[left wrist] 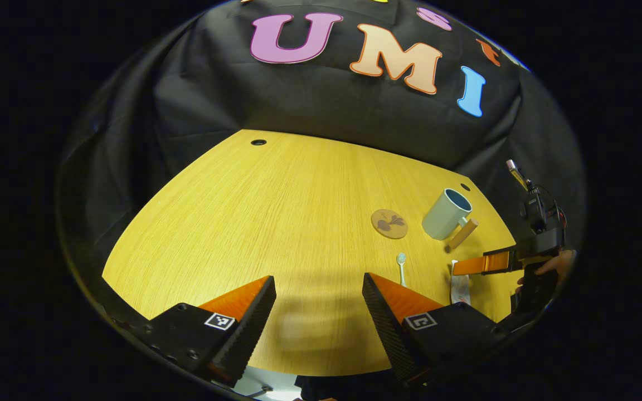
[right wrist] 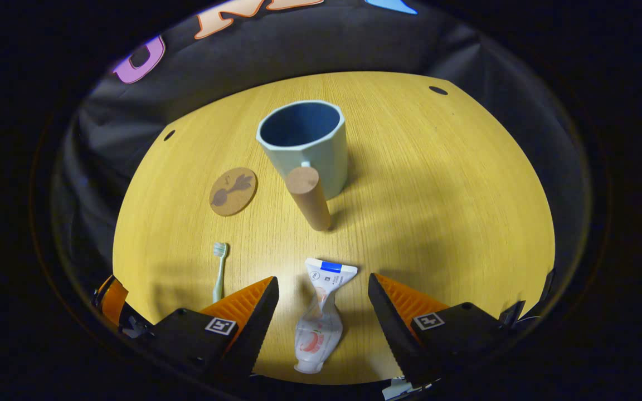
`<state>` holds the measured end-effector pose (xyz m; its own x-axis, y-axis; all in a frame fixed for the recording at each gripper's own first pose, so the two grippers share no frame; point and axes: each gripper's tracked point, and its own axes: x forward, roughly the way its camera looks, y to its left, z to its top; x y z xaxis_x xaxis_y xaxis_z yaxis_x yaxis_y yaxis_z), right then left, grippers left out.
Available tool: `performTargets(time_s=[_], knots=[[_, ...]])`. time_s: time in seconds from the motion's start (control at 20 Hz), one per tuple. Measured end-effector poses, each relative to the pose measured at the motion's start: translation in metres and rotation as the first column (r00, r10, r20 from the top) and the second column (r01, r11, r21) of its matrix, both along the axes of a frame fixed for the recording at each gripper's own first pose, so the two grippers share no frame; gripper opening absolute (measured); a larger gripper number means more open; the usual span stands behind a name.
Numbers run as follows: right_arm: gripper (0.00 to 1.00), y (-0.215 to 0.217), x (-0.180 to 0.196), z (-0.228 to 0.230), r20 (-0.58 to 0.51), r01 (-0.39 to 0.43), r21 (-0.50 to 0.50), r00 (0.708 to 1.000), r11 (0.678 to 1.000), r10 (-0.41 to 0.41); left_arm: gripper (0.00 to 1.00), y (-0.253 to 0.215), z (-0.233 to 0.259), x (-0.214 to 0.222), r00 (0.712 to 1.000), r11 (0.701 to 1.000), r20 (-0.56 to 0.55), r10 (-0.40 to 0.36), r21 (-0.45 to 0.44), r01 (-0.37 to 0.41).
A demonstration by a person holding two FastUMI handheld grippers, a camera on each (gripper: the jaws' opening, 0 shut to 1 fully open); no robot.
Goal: Put the toothbrush and toothpaste on the desktop into the cup, then pick up the cup and place it on the coaster on the desktop.
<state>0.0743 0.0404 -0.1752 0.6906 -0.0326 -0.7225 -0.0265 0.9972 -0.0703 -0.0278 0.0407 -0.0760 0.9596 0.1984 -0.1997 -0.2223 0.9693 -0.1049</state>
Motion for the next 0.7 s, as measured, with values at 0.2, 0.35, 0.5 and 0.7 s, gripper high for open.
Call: performTargets(time_s=[0.2,0.35,0.5,0.7], knots=[[0.96,0.003,0.0,-0.011,-0.029,0.006,-0.006,1.0,1.0,-0.007,0.94,0.009,0.0,0.001,1.0,1.0,-0.003,0.02,-0.003,-0.02],[0.74,0.004,0.0,-0.015,-0.047,0.008,-0.011,0.999,1.0,-0.008,0.94,0.011,0.0,0.002,1.0,1.0,-0.006,0.024,-0.003,-0.024],[0.43,0.004,-0.002,-0.017,-0.069,0.02,-0.001,0.997,1.0,-0.02,0.94,0.007,-0.003,0.003,1.0,1.0,-0.012,0.017,-0.005,-0.017],[0.29,0.0,-0.007,-0.026,-0.121,0.037,-0.003,0.992,0.999,-0.037,0.94,0.004,-0.004,0.005,1.0,1.0,-0.023,0.017,-0.006,-0.018]])
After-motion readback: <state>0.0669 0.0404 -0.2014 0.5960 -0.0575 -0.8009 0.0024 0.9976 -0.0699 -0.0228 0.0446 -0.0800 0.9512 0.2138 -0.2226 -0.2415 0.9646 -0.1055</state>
